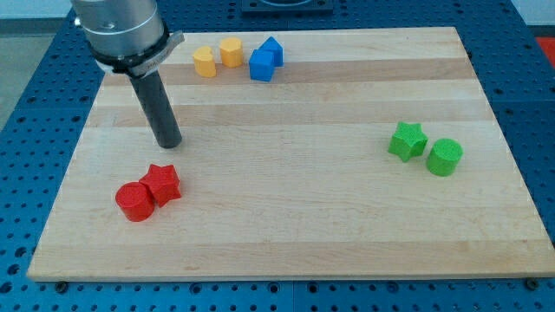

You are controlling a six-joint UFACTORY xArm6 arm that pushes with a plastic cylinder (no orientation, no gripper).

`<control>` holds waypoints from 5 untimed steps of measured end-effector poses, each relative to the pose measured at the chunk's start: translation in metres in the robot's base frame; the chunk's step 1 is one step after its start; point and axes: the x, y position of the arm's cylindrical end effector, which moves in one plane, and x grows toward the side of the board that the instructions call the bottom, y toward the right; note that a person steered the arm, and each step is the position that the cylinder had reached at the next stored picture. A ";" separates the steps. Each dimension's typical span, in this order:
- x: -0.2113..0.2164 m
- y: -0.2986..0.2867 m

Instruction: Move the red circle upwards

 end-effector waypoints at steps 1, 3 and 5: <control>-0.014 -0.003; -0.026 -0.005; -0.030 -0.006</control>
